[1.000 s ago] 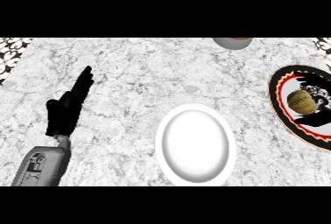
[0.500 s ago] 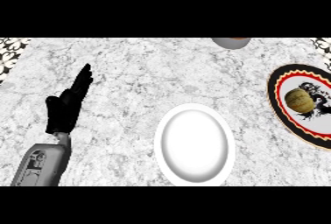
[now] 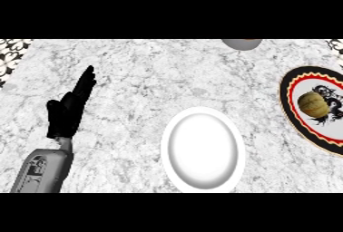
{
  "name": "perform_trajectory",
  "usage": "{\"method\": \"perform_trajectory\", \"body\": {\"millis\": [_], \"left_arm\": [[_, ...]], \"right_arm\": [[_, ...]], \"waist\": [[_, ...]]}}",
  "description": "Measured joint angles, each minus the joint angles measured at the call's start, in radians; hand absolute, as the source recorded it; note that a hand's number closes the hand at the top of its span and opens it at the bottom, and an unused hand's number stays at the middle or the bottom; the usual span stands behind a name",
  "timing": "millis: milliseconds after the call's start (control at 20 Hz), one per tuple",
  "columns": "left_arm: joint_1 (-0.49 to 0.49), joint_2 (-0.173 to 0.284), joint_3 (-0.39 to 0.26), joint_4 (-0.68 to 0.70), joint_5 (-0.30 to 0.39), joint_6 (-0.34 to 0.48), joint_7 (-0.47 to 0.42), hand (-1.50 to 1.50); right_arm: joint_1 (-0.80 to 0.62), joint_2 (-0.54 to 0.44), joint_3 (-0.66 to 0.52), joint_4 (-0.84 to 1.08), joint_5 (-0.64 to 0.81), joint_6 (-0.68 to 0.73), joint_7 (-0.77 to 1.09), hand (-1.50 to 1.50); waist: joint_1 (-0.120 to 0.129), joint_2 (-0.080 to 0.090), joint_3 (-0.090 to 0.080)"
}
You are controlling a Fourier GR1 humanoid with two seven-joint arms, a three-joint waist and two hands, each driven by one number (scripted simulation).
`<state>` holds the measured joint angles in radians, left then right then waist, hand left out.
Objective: Pick the squash from the plate and place it in the plate
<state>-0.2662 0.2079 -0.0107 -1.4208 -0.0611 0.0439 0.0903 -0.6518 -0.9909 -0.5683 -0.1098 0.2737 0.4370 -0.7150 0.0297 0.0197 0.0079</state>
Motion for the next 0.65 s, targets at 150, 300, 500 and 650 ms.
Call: {"method": "perform_trajectory", "body": {"millis": [150, 300, 500, 650], "left_arm": [[0.001, -0.004, -0.002, -0.005, -0.001, 0.001, 0.001, 0.0], [-0.005, -0.014, -0.009, -0.002, -0.004, 0.004, 0.005, 0.0], [-0.005, -0.015, -0.007, 0.001, -0.006, 0.005, -0.005, 0.0], [-0.015, -0.013, -0.006, 0.002, -0.005, 0.003, -0.001, 0.0]], "right_arm": [[0.032, -0.03, -0.01, -0.004, -0.011, 0.02, 0.006, -1.5], [0.062, -0.045, -0.01, -0.015, -0.013, 0.029, 0.005, -1.5], [0.09, -0.062, -0.017, -0.025, -0.022, 0.043, 0.009, -1.5], [0.108, -0.06, -0.025, -0.029, -0.032, 0.041, 0.009, -1.5]], "waist": [[0.003, 0.002, 0.002], [0.002, 0.004, 0.004], [0.003, 0.005, 0.005], [0.004, 0.006, 0.007]]}}
